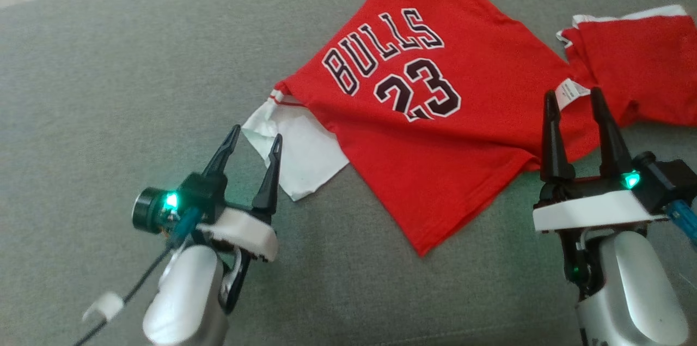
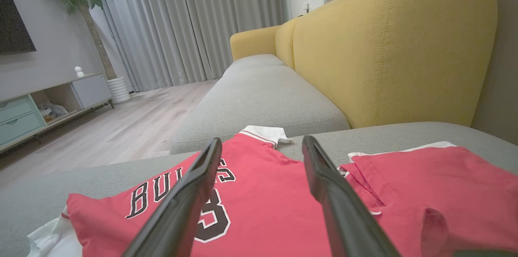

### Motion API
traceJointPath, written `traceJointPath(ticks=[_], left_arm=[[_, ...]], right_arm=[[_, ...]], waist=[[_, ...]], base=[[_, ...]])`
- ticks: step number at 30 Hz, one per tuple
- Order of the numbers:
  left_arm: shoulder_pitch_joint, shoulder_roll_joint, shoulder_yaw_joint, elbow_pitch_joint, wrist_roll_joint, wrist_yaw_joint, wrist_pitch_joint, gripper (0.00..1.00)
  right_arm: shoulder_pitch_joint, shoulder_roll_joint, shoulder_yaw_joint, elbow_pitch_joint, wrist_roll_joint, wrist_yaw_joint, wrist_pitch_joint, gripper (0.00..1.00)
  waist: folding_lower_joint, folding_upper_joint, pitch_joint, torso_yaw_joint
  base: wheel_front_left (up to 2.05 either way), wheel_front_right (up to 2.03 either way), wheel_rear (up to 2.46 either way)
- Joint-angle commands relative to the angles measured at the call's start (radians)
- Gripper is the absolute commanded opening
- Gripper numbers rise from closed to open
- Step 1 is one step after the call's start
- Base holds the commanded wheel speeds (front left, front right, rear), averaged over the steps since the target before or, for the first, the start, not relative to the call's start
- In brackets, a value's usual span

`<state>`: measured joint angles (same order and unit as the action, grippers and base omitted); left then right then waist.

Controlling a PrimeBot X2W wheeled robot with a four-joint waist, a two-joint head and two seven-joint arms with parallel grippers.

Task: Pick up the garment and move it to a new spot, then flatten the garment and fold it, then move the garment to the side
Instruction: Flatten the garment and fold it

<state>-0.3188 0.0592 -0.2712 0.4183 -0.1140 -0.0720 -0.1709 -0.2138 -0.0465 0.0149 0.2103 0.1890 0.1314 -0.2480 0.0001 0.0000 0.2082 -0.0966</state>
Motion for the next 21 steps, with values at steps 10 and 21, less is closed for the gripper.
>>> traceJointPath(ticks=[10, 21], left_arm=[[-0.157, 0.058, 0.035, 0.236, -0.004, -0.003, 0.112, 1.00], [-0.218, 0.054, 0.003, 0.358, -0.040, -0.036, 0.109, 0.17]], right_arm=[[-0.029, -0.004, 0.042, -0.053, 0.009, -0.001, -0.012, 1.00], [-0.038, -0.004, 0.050, -0.054, 0.018, -0.001, -0.013, 1.00]], waist=[[-0.0001, 0.0000, 0.068, -0.063], [-0.0001, 0.0000, 0.090, -0.088]], base=[[0.00, 0.00, 0.00], [0.00, 0.00, 0.00]])
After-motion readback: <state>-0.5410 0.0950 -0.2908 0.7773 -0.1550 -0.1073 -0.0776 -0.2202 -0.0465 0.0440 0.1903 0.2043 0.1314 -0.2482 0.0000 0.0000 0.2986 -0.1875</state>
